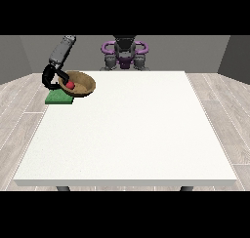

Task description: Pick the cup and pour the ball into the bowl, then pick the bowl and place it on the pad

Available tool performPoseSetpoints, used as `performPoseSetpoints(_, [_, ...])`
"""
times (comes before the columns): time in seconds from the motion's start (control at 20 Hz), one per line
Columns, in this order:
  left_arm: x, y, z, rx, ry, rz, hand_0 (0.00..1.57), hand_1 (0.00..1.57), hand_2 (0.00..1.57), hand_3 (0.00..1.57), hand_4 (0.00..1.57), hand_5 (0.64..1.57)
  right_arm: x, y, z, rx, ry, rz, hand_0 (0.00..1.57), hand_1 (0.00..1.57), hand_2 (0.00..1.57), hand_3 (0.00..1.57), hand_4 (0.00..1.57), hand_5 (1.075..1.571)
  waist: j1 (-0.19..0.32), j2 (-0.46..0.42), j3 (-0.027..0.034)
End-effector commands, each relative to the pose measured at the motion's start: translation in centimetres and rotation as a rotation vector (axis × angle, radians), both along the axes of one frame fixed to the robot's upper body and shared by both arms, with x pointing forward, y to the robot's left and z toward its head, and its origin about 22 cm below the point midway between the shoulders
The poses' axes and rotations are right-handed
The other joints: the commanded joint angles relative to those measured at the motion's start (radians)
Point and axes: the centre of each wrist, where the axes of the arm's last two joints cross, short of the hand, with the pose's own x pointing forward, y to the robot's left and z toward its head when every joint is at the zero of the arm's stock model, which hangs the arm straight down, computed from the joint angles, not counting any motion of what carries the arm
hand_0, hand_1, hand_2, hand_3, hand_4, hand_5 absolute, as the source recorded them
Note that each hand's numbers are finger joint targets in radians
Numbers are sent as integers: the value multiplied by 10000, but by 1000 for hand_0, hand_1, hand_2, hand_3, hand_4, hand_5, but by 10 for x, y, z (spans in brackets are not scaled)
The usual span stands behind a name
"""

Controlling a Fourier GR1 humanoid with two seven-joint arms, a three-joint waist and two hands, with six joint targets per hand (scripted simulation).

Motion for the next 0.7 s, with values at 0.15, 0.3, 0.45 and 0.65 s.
performPoseSetpoints(0.15, [-11, 4, 10, 205, -238, 263, 0, 0, 0, 0, 0, 1534, -9, -51, 1, 461, -343, -434, 1571, 1571, 1571, 1174, 1287, 1534, 47, 252, 3])
performPoseSetpoints(0.3, [-12, 3, 13, 158, -361, 240, 0, 0, 0, 0, 14, 1532, -5, -54, 0, 971, -487, -374, 1571, 1571, 1571, 999, 1300, 1541, 143, 366, 3])
performPoseSetpoints(0.45, [-33, 7, 50, 395, -1119, 298, 0, 0, 0, 0, 202, 1532, -7, -76, 17, 730, -1107, -361, 1571, 1571, 1571, 779, 1293, 1551, 248, 1175, 13])
performPoseSetpoints(0.65, [-38, -14, 73, 488, -1341, 185, 0, 0, 0, 0, 49, 1537, -2, -84, 31, 73, -1361, -501, 1571, 1571, 1571, 465, 1278, 1552, 285, 1450, 24])
